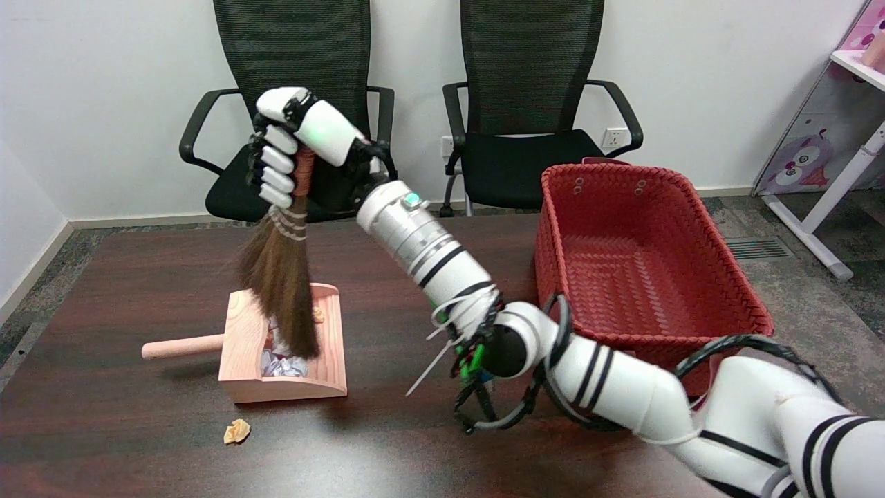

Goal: Sweep the paper ball into the dustpan.

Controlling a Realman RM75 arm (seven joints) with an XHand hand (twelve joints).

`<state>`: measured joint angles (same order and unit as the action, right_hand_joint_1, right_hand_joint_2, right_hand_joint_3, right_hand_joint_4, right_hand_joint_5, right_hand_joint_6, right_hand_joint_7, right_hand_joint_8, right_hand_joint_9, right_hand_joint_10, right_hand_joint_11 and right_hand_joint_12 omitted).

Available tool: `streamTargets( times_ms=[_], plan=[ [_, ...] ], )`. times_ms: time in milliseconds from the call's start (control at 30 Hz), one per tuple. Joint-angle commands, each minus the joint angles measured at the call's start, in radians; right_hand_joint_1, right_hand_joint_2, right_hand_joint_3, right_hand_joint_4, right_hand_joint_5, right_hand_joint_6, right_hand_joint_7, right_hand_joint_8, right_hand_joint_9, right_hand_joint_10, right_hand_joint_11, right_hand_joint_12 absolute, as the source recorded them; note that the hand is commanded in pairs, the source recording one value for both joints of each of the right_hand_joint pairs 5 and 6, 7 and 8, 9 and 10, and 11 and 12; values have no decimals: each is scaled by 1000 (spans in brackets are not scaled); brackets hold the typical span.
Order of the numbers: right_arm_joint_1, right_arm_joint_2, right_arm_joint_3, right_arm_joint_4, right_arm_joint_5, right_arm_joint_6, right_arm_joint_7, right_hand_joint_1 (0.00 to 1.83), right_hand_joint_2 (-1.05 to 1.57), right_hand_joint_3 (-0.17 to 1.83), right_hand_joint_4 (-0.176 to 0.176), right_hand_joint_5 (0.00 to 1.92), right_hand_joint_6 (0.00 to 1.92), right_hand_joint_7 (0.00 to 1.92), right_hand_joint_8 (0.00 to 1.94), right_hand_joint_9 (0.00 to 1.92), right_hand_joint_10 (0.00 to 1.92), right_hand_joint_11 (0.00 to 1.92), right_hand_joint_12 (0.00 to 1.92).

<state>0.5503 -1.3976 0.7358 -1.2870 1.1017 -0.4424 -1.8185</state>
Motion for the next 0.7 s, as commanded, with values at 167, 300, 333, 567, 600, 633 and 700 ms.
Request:
streamTargets(
  times_ms=[167, 300, 333, 567, 600, 633, 700],
  plan=[
    [-119, 375, 81, -314, 129, -130, -441, 785, 1571, 1553, 29, 1920, 1920, 1920, 1920, 1920, 1920, 1920, 1920],
    [-149, 428, 89, -303, 118, -152, -452, 790, 1571, 1596, 27, 1920, 1920, 1920, 1920, 1920, 1920, 1920, 1920],
    [-161, 442, 94, -305, 118, -155, -474, 792, 1571, 1596, 27, 1920, 1920, 1920, 1920, 1920, 1920, 1920, 1920],
    [-242, 473, 173, -292, 205, -176, -645, 805, 1571, 1604, 28, 1920, 1920, 1920, 1920, 1920, 1920, 1920, 1920],
    [-245, 473, 183, -280, 207, -182, -641, 806, 1571, 1606, 28, 1920, 1920, 1920, 1920, 1920, 1920, 1920, 1920],
    [-244, 473, 188, -270, 207, -189, -641, 807, 1571, 1611, 28, 1920, 1920, 1920, 1920, 1920, 1920, 1920, 1920],
    [-239, 473, 191, -245, 211, -211, -641, 808, 1571, 1628, 27, 1920, 1920, 1920, 1920, 1920, 1920, 1920, 1920]
  ],
)
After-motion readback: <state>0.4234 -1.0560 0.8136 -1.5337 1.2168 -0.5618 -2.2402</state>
